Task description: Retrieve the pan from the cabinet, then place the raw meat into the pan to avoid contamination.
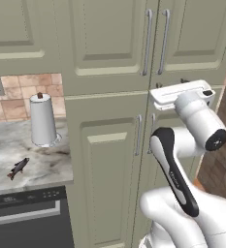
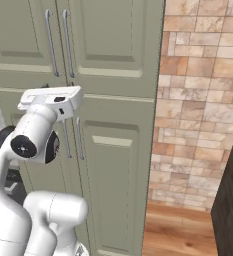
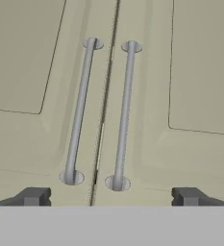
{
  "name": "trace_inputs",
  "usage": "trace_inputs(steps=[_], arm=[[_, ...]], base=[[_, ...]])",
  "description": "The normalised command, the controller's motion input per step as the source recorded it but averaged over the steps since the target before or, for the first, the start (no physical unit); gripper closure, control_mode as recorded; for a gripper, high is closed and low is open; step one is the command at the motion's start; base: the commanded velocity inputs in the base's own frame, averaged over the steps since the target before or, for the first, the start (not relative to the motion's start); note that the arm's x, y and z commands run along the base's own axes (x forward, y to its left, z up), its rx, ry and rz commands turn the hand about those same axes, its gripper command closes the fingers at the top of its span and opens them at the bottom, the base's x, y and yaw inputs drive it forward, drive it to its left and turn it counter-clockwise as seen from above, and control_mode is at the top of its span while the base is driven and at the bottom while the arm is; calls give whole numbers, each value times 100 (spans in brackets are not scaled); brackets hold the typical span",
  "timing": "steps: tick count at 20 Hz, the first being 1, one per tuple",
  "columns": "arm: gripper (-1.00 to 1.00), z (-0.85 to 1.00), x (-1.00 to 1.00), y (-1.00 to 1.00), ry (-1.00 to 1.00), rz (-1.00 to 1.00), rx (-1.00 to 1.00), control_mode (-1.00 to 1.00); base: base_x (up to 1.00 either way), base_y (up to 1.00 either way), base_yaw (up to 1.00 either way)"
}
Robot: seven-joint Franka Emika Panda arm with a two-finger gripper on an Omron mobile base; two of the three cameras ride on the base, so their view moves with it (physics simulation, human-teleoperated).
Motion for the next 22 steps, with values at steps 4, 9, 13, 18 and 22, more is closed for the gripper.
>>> trace_inputs(steps=[4, 9, 13, 18, 22], arm=[[-100, 30, -6, 0, -11, 0, 0, -100], [-100, 23, -8, -2, -9, 0, 0, -100], [-100, 19, -3, -1, -7, 0, 0, -100], [-100, 10, 0, -1, -2, 0, 0, -100], [-100, 0, 2, 0, 0, 0, 0, -100]], base=[[0, 0, 0], [0, 0, 0], [0, 0, 0], [0, 0, 0], [0, 0, 0]])
